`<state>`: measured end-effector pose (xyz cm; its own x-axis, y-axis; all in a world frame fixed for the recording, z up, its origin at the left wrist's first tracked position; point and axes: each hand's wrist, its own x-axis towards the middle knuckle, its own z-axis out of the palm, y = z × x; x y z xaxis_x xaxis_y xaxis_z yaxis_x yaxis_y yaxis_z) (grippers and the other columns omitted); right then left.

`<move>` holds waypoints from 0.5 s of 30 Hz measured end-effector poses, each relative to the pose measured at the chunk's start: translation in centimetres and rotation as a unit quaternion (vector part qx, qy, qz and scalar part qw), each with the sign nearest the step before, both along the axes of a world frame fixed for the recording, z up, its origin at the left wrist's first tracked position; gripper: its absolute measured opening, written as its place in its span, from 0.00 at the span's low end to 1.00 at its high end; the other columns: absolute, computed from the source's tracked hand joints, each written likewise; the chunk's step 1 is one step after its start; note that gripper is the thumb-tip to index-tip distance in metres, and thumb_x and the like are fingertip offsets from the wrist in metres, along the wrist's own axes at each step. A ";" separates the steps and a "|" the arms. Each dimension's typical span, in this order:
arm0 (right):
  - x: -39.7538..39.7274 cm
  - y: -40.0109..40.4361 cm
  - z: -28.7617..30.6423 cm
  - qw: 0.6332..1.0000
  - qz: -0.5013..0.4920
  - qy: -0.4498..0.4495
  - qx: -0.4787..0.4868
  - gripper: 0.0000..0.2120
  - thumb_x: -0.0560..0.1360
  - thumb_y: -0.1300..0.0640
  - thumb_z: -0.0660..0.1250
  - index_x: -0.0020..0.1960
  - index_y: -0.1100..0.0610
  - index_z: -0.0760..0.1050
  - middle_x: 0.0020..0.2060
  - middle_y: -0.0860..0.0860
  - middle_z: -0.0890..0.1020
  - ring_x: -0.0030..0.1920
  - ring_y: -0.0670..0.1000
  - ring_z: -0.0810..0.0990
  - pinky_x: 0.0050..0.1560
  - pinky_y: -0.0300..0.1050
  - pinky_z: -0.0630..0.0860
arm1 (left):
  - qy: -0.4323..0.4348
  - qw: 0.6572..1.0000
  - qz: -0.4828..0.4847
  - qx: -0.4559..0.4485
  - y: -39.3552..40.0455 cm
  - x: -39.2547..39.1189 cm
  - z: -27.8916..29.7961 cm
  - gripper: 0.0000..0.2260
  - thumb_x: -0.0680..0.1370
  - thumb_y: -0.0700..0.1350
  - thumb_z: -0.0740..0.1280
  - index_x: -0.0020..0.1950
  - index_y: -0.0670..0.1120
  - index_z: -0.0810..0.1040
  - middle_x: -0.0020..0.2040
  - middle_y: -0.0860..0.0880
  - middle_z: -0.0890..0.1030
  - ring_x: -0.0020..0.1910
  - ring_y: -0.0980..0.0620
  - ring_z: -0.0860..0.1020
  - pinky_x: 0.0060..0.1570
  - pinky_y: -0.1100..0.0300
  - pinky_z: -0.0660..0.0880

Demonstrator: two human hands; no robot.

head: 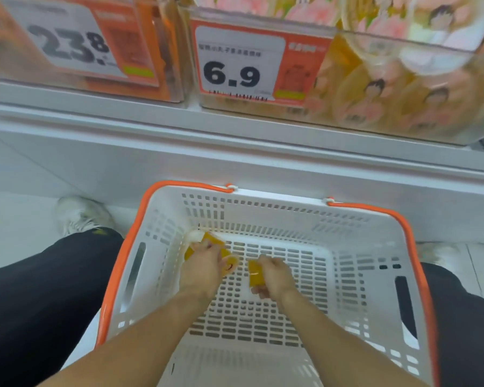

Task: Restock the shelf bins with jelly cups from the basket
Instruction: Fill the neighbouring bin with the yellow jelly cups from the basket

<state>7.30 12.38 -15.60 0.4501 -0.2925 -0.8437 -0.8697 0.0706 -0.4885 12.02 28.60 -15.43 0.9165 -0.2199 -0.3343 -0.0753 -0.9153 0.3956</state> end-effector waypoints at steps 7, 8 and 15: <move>-0.4 -3.9 7.9 0.948 -0.089 -0.095 0.291 0.24 0.81 0.47 0.50 0.44 0.60 0.79 0.37 0.58 0.80 0.28 0.51 0.70 0.27 0.41 0.68 | 0.144 0.974 0.003 -0.177 1.6 2.4 7.2 0.12 0.78 0.40 0.69 0.38 0.46 0.69 0.46 0.42 0.79 0.53 0.45 0.78 0.56 0.50 0.76; -0.3 -4.0 9.6 0.933 -0.081 -0.119 0.330 0.25 0.81 0.48 0.50 0.44 0.61 0.81 0.40 0.60 0.81 0.29 0.52 0.73 0.28 0.42 0.71 | 0.175 0.960 0.003 -0.218 1.7 2.9 9.3 0.12 0.78 0.39 0.70 0.39 0.44 0.70 0.49 0.39 0.80 0.56 0.44 0.79 0.58 0.46 0.77; 0.9 -5.4 22.4 0.825 -0.092 -0.289 0.477 0.16 0.80 0.48 0.58 0.53 0.58 0.79 0.53 0.61 0.82 0.26 0.51 0.76 0.24 0.38 0.72 | 0.310 0.851 -0.002 -0.423 2.7 4.7 26.3 0.15 0.74 0.45 0.75 0.45 0.40 0.70 0.42 0.41 0.82 0.44 0.46 0.82 0.56 0.43 0.79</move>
